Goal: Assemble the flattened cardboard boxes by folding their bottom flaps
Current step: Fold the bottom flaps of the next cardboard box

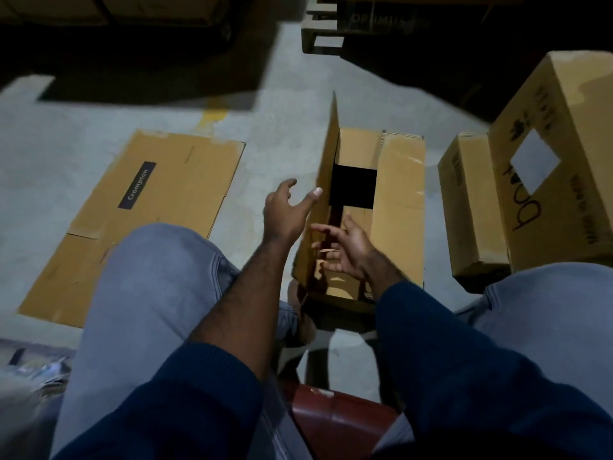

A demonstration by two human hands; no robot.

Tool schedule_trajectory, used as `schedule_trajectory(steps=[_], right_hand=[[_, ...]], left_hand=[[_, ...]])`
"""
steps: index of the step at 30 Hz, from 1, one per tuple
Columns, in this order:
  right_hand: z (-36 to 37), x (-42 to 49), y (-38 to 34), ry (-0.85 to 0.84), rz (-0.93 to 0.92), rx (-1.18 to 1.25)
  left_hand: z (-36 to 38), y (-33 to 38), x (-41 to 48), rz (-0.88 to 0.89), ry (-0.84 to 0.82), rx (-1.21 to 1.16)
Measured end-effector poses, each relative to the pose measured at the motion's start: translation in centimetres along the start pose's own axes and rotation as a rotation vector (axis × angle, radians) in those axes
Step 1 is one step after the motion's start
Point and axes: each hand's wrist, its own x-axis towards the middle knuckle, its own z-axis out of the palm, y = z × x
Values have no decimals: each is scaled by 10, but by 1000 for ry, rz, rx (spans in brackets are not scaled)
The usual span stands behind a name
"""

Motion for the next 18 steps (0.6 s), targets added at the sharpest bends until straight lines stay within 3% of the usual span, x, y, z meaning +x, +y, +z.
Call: schedule_trajectory(steps=[4, 11, 14, 18], right_hand=[[29, 12, 13, -35, 79, -291], [26, 26, 30, 97, 77, -102], [19, 31, 30, 165, 66, -54], [10, 46, 36, 282, 76, -90]], left_hand=[[0, -18, 0, 93, 161, 380], [24, -93, -17, -384, -330, 625], [37, -102, -17, -468, -479, 525], [56, -108, -9, -461, -542, 463]])
